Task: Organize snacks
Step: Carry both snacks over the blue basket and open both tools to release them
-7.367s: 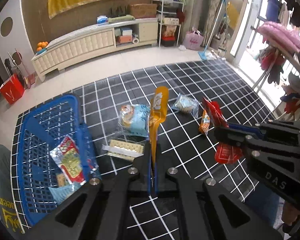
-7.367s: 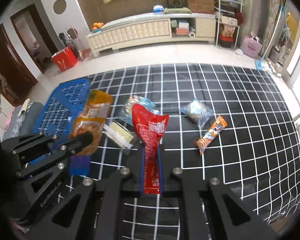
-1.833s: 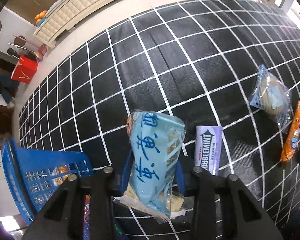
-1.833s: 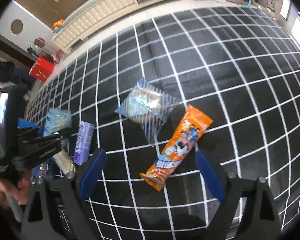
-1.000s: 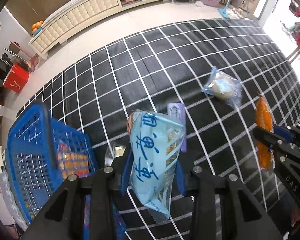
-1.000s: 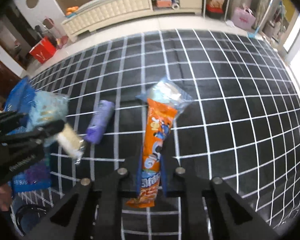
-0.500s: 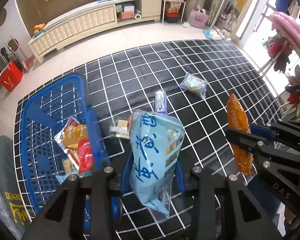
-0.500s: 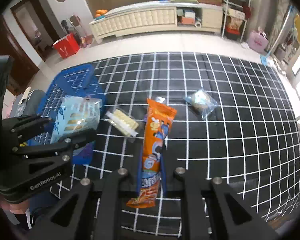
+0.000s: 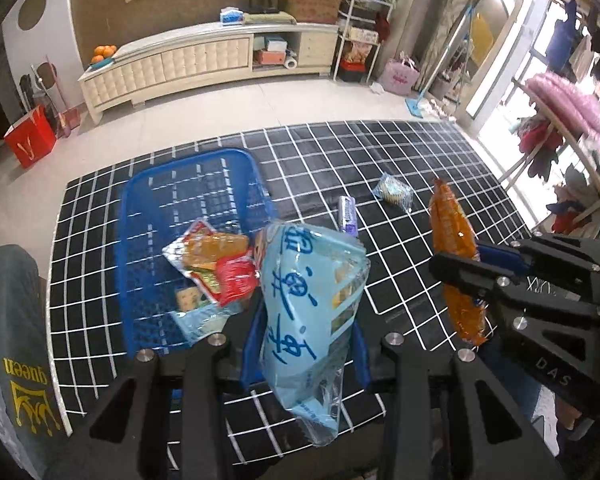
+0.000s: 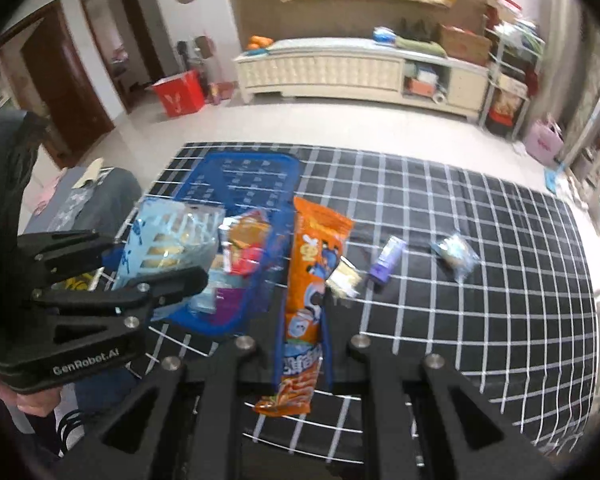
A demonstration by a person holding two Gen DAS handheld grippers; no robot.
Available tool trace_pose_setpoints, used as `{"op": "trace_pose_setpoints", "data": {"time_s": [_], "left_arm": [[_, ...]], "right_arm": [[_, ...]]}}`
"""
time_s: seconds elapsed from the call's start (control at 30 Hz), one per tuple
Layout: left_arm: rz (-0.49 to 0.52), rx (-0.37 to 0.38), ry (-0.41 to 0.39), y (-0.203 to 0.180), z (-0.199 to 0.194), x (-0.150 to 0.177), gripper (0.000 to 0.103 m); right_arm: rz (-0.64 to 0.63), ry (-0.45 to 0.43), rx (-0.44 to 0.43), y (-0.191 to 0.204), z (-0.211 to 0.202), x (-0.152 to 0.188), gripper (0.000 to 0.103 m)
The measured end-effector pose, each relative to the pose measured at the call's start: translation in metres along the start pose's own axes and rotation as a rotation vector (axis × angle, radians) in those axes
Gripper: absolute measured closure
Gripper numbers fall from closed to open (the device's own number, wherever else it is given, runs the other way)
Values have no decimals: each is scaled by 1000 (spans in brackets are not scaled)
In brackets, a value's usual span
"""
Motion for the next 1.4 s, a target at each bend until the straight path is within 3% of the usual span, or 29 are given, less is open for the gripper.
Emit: {"op": "trace_pose_setpoints", "data": {"time_s": [0.37,0.77,1.07,1.2,1.4], "left_arm": [[-43,-101,7,72,-6,7,68],[-66,-68,80,113,58,-12,67],[-25,-73,97,115,87,-45,66],[-50,-64,127,124,102,-51,59],[-64,-59,88,129,92,-53,49]], "right_arm": [[-80,-11,-64,57,21,-32,84],[-64,82,-70,65,83,-48,84],[-46,117,-96,62,104,-62,84],[-40,114,-76,57,108,-67,84],[-20,138,-82,50,112,-61,84]]}}
Point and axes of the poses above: each gripper's, at about its wrist camera, not at the fingertips, and z roughly the way its jaws point, y to its left, x to its underside, the point moved 7 cm from there along z, roughly the way its jaws point, and after that the axes turned 10 degrees about y, right-handed, at the moved point
